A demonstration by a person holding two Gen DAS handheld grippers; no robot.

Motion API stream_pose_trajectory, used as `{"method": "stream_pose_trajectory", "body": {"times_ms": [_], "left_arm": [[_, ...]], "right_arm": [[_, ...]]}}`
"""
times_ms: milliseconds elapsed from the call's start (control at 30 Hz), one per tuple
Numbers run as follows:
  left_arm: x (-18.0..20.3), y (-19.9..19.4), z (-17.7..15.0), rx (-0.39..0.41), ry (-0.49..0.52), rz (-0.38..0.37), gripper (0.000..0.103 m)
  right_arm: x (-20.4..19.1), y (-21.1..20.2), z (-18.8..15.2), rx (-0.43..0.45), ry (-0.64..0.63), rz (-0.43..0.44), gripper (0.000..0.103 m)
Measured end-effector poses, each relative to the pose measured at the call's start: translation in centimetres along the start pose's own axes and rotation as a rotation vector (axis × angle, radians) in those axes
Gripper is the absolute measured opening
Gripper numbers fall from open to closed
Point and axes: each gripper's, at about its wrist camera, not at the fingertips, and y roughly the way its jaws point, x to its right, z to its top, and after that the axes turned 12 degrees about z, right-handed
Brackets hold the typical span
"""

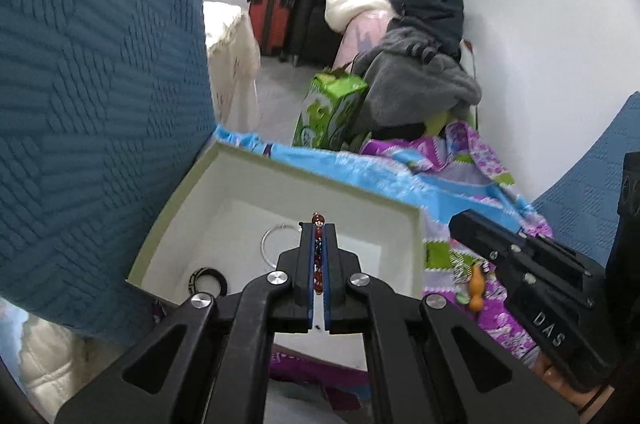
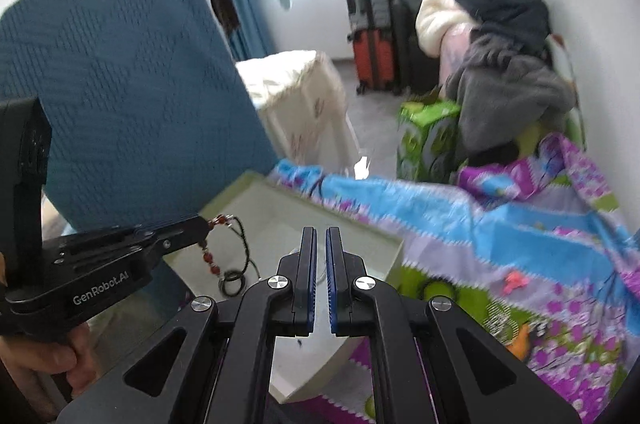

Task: Organize jewelry
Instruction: 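Open the left tool releasing the bead bracelet into the box while the right tool opens above it, then move both open tools back over the jewelry on the cloth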

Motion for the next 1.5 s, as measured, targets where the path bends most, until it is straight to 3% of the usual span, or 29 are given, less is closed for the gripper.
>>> {"method": "stream_pose_trajectory", "body": {"times_ms": [333,433,467,567,600,633,667,733,800,1200,1500], "left_arm": [[-0.7,4.2,-2.1,-0.09,-0.011,0.019,0.003],[-1.0,4.3,-2.1,-0.095,-0.014,0.036,0.003],[-1.0,4.3,-2.0,-0.096,-0.014,0.037,0.003],[-1.1,3.9,-1.8,-0.097,-0.014,0.04,0.004],[-1.1,3.7,-1.7,-0.093,-0.015,0.041,0.006],[-1.0,3.6,-1.6,-0.091,-0.017,0.041,0.016],[-1.0,3.2,-1.4,-0.084,-0.024,0.043,0.035],[-0.7,2.0,-1.1,-0.048,-0.031,0.038,0.05],[0.0,1.0,-0.7,-0.025,-0.022,0.025,0.05],[7.1,-5.6,1.5,0.123,0.058,-0.12,0.05],[12.2,-5.7,0.2,0.12,0.098,-0.207,0.049]], "right_arm": [[0.8,4.7,-2.2,-0.122,0.011,0.003,0.006],[1.1,4.8,-2.0,-0.125,0.029,0.023,0.017],[1.0,4.6,-2.0,-0.121,0.029,0.024,0.026],[0.8,3.8,-1.4,-0.103,0.014,0.02,0.03],[0.9,3.4,-1.1,-0.092,0.012,0.02,0.033],[0.9,3.0,-0.9,-0.081,0.012,0.021,0.034],[1.0,2.4,-0.6,-0.068,0.011,0.021,0.037],[1.1,0.9,0.0,-0.035,0.006,0.009,0.045],[1.3,-0.8,0.6,0.001,0.002,0.0,0.052],[3.2,-13.1,2.8,0.206,-0.012,-0.136,0.052],[6.7,-18.6,0.8,0.272,0.047,-0.227,0.051]]}}
